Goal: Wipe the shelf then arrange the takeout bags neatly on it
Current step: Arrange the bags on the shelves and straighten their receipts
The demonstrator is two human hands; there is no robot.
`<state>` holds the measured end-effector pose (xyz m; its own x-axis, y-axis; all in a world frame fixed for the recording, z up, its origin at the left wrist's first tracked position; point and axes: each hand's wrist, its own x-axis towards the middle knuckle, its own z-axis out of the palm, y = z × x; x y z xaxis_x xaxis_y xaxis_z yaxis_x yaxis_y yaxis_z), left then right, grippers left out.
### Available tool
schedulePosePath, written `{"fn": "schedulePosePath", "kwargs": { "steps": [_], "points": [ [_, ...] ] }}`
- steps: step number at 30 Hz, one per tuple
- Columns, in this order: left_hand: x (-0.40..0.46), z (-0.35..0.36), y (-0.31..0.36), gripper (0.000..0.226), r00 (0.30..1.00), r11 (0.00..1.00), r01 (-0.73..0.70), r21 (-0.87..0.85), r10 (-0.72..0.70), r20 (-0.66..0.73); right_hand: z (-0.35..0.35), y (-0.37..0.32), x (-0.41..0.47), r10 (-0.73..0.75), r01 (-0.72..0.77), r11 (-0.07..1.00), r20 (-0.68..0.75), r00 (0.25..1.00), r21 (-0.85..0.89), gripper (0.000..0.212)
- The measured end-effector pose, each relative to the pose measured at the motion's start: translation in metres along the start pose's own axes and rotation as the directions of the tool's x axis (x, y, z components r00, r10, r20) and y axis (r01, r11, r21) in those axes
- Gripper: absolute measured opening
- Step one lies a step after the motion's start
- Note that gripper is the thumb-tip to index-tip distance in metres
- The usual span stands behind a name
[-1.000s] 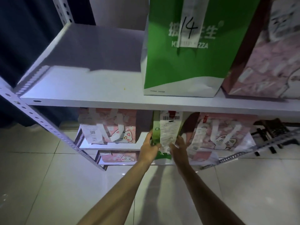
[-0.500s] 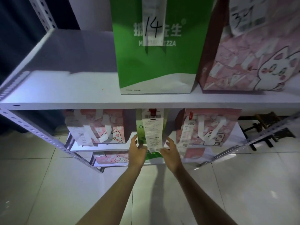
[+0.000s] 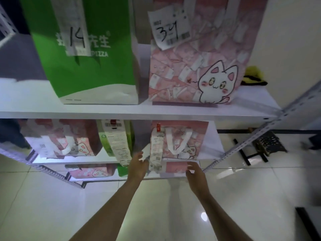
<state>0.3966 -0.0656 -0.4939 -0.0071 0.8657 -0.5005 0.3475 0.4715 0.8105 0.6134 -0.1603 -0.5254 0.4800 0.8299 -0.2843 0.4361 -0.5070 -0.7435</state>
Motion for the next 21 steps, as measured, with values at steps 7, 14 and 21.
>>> {"fn": "schedulePosePath", "kwargs": {
  "steps": [7, 14, 21],
  "points": [
    [0.028, 0.038, 0.028, 0.058, 0.988, 0.999, -0.018, 0.027, 0.021, -0.152, -0.048, -0.005, 0.055, 0.001, -0.001, 1.0, -0.03, 1.0, 0.012, 0.051],
    [0.032, 0.048, 0.038, 0.003, 0.977, 0.99, -0.061, 0.126, 0.085, -0.194, -0.054, 0.001, 0.081, -0.077, 0.079, 0.99, -0.014, 0.997, 0.114, 0.016],
    [0.007, 0.026, 0.01, 0.012, 0.981, 0.981, -0.142, 0.134, 0.158, -0.117, -0.062, 0.012, 0.054, -0.056, 0.064, 0.97, -0.042, 0.998, 0.233, 0.021]
  ]
}}
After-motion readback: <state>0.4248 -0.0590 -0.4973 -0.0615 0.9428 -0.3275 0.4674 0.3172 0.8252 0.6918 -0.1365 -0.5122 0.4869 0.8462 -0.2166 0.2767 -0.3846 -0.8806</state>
